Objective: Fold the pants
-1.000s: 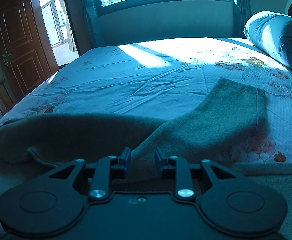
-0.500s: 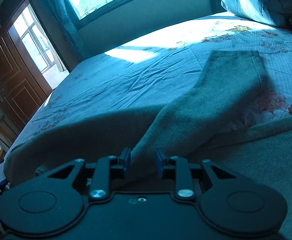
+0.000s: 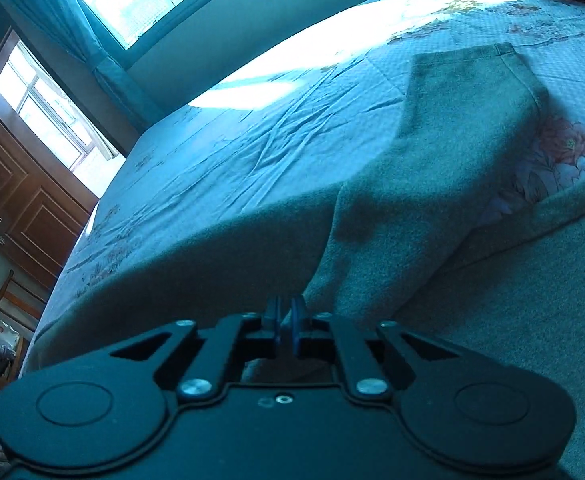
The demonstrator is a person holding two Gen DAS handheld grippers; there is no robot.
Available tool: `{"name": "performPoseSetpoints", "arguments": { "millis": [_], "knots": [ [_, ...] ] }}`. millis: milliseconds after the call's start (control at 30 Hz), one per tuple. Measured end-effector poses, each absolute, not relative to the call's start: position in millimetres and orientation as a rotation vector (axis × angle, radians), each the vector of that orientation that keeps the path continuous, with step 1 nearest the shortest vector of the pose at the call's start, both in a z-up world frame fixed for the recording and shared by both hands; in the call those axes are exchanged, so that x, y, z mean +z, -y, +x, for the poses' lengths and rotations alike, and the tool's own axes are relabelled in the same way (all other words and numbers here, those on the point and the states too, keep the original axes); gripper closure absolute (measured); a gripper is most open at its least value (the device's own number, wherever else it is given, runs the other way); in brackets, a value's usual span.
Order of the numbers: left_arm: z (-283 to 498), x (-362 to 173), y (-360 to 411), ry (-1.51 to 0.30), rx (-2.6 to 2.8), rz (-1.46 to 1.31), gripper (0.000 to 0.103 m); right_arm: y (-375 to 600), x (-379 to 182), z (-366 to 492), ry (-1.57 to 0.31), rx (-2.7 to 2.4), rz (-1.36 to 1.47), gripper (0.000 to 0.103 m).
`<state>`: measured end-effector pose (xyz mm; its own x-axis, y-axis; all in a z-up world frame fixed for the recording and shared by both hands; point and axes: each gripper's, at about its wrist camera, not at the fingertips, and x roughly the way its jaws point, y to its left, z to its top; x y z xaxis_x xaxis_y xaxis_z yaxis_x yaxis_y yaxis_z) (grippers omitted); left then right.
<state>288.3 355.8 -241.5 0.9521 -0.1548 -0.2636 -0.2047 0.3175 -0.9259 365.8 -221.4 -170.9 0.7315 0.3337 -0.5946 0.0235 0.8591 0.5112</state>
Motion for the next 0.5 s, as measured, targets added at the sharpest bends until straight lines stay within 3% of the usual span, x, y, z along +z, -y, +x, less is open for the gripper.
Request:
{"name": "performPoseSetpoints", "arguments": {
  "millis": [100, 300, 333, 400, 500],
  "knots": [
    [291.8, -223.0, -350.4, -0.265, -0.044, -1.217, 0.031, 224.8, -161.5, 363.1, -0.717, 0.165, 0.493, 0.102],
    [301.2, -244.0, -333.1, -0.367, -0.072, -1.222, 0.032, 222.0, -166.2, 361.3, -0.762, 0.181, 0.501, 0.096],
    [296.5, -245.5, -329.3, -0.34, -0.079, -1.214, 0.034, 220.1, -167.2, 358.4, -0.768, 0.184, 0.49, 0.096],
    [284.7, -251.9, -328.1, -0.308, -0.042, -1.236, 0.054, 218.4, -170.5, 353.8, -0.783, 0.178, 0.492, 0.095],
    [280.0, -257.1, -330.3, -0.272, 0.011, -1.267, 0.059, 218.1, -174.2, 354.7, -0.792, 0.17, 0.522, 0.091]
  ]
}}
